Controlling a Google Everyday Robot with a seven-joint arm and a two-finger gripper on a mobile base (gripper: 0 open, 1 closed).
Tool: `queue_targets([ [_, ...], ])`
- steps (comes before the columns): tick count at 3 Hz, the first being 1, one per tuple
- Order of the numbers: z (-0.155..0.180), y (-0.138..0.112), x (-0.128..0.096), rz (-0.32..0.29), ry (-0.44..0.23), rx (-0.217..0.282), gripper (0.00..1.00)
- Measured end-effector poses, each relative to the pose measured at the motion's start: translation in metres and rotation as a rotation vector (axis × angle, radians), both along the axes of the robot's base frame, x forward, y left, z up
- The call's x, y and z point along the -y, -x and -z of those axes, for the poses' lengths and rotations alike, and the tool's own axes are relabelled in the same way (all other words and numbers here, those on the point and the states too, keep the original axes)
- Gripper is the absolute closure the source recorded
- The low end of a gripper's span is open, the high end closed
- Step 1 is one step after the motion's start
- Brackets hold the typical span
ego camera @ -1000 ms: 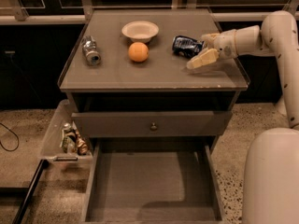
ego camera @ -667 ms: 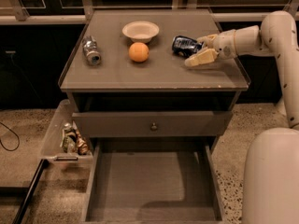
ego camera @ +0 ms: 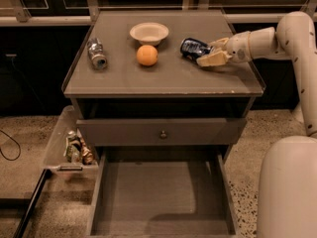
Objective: Place pepsi can into middle drawer
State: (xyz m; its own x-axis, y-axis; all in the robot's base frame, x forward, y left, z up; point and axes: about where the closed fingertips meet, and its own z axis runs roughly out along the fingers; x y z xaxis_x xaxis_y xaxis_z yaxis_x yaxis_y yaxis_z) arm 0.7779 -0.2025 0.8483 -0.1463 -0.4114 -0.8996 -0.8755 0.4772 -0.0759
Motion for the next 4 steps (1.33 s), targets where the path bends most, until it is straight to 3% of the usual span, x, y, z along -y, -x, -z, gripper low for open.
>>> queue_targets([
  [1,0.000,0.000,-0.001,-0.001,0.000,0.000,0.93],
  [2,0.003,0.004,-0.007,-0.010,0.035,-0.007,1.00],
  [4,-0.035,0.037,-0.032,-0.087,0.159,0.062,1.00],
])
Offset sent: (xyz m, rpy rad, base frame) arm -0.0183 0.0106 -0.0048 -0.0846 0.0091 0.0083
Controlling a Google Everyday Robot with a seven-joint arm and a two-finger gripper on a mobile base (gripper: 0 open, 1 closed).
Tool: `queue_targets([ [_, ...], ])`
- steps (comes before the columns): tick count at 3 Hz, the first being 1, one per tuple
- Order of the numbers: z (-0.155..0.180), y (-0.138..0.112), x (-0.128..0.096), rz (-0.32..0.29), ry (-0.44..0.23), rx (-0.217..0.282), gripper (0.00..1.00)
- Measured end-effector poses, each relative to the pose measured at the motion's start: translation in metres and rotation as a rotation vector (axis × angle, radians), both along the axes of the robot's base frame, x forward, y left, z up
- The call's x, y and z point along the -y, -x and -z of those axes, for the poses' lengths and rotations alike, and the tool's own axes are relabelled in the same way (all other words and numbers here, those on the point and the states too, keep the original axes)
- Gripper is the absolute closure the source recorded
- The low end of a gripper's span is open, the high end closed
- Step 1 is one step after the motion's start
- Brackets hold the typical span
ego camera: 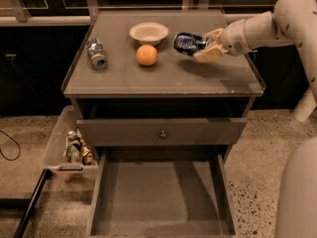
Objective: Place pepsi can into middle drawer
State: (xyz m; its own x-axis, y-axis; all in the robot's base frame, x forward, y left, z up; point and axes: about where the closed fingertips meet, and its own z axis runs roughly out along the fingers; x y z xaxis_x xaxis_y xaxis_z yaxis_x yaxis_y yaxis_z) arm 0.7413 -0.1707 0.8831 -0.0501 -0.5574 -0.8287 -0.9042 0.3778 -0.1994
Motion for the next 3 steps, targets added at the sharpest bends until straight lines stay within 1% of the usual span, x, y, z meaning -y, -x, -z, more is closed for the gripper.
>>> queue_targets([
  [1,-0.010,0.027,0.002,-0.037,0.069,0.027,1.00],
  [2,-0.013,0.066,0.009,-0.070,0.134,0.049,1.00],
  [3,-0.007,0.115,0.012,-0.106,0.179,0.051,1.00],
])
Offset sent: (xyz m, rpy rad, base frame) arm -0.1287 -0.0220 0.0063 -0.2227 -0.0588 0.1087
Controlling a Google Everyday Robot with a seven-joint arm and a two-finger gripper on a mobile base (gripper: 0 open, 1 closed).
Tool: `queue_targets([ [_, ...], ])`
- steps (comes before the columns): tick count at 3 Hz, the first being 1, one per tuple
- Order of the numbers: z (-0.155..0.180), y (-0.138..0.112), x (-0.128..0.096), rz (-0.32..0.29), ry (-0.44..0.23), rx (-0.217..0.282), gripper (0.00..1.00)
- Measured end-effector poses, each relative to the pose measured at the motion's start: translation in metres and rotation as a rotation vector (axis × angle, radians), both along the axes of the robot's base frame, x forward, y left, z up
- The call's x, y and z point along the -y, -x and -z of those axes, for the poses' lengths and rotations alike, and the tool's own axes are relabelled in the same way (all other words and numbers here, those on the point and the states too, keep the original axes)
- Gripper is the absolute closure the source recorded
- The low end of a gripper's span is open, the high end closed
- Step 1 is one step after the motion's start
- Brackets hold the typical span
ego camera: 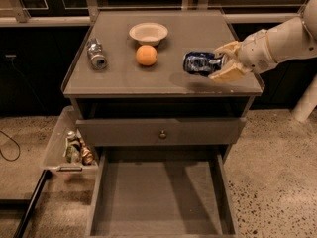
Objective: Place pepsi can into middle drawer
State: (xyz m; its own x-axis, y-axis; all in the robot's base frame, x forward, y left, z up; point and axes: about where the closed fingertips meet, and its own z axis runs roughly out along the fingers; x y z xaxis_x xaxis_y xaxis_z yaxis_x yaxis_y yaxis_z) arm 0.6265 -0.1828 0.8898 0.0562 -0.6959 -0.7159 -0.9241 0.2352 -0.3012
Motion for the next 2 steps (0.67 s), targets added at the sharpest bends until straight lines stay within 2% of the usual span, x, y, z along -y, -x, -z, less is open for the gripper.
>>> queue_targets([
  [1,0.018,0.049,0.009,-0.026,0.016,-0.018,1.00],
  [2,0.040,0.085,0.027,-0.023,0.001,-0.040,1.00],
])
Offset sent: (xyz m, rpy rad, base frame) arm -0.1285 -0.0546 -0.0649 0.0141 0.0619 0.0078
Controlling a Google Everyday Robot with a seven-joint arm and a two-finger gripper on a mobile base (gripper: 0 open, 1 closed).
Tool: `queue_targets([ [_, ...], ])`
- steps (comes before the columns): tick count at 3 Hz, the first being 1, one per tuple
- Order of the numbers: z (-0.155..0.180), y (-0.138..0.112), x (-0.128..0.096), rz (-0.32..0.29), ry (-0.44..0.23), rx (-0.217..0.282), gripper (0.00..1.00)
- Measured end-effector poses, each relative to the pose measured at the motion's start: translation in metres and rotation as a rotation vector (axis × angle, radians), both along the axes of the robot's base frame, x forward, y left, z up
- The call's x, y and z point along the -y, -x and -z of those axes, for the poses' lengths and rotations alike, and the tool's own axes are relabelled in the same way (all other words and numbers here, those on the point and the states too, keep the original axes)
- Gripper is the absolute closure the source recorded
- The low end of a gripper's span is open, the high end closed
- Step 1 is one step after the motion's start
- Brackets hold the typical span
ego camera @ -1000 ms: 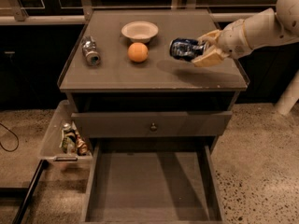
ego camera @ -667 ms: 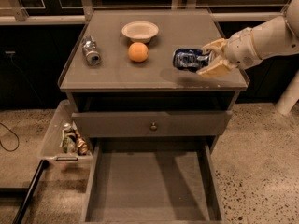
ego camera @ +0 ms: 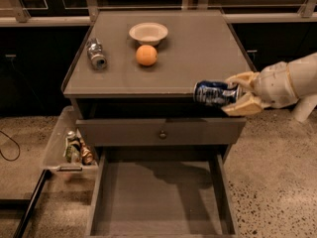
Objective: Place pepsi can into middle drawer
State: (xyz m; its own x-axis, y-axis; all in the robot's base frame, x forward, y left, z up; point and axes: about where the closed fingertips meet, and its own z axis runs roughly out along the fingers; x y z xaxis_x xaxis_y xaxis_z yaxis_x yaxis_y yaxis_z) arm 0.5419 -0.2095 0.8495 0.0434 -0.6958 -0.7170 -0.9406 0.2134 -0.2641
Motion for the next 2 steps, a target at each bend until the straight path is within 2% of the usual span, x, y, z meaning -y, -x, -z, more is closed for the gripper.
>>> queue_targets([
  [1,0.0327,0.0251,0.0288,0.086,-0.022,-0.026,1.00],
  [2,0.0327,0.0251,0.0288,0.086,-0.022,-0.026,1.00],
])
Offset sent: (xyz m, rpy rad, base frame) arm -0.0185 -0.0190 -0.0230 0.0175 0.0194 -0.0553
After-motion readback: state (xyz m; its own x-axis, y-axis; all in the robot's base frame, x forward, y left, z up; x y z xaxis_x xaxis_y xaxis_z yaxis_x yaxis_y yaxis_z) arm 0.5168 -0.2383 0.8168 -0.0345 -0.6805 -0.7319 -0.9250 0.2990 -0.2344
